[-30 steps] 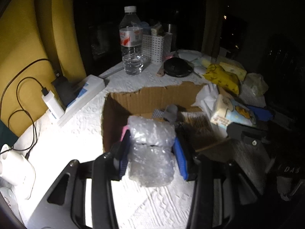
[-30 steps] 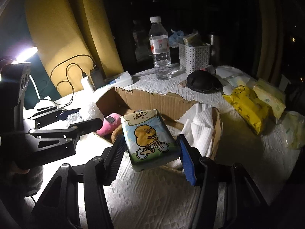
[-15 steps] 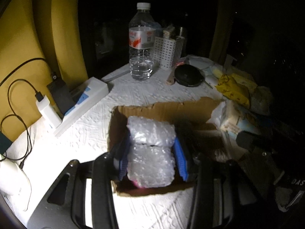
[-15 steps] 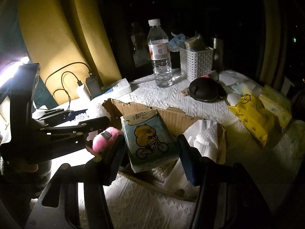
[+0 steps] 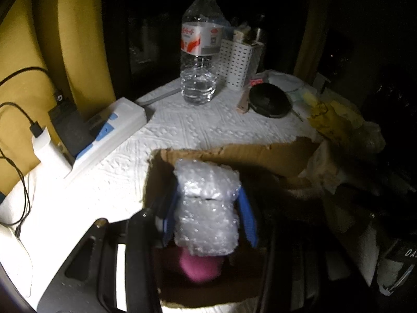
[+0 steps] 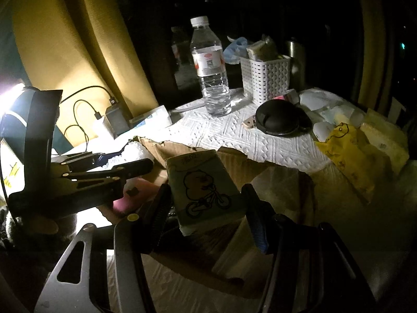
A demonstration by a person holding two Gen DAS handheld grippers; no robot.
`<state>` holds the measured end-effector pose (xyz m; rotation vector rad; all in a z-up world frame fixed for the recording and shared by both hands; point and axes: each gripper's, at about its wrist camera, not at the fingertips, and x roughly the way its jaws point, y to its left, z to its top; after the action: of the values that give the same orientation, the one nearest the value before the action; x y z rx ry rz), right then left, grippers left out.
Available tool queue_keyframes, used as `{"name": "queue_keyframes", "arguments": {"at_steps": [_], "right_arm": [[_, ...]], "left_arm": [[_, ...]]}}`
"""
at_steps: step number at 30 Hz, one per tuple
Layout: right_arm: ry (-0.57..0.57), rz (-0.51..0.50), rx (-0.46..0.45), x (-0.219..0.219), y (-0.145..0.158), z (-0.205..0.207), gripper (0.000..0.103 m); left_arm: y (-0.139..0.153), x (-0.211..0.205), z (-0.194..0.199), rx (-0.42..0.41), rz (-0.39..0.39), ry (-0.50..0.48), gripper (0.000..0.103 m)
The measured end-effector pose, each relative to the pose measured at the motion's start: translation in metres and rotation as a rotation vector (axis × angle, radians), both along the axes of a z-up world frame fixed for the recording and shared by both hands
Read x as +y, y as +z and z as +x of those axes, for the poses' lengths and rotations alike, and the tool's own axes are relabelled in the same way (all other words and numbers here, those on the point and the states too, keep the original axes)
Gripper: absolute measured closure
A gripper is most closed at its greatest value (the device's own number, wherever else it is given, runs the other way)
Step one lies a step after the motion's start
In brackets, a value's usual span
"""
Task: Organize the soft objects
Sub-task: 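Lower both items into the box and open both tools to release them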
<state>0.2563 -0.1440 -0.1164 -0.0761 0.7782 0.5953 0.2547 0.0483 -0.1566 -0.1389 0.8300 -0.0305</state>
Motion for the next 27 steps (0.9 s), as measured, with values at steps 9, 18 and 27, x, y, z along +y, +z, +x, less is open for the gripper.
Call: {"name": "queue_keyframes", "arguments": {"at_steps": [9,18,27], "right_arm": [[-0.002,-0.004,0.019,0.000,-0.007,0.007,0.045],[0.029,-0.023,0.038,0.022,-0.019,0.009,0.045],[0.047,-0.061,0.062,0.048,-0.034,0.017,0.045]], "left_arm": [[0.008,0.005,-0.005,-0.024,-0.019,0.031,0.034],[0.007,0.021,-0.022,-0.011,0.018,0.076,0.034],[-0.001,0.027,-0.023,0.006,-0.005,0.078,0.034]]}}
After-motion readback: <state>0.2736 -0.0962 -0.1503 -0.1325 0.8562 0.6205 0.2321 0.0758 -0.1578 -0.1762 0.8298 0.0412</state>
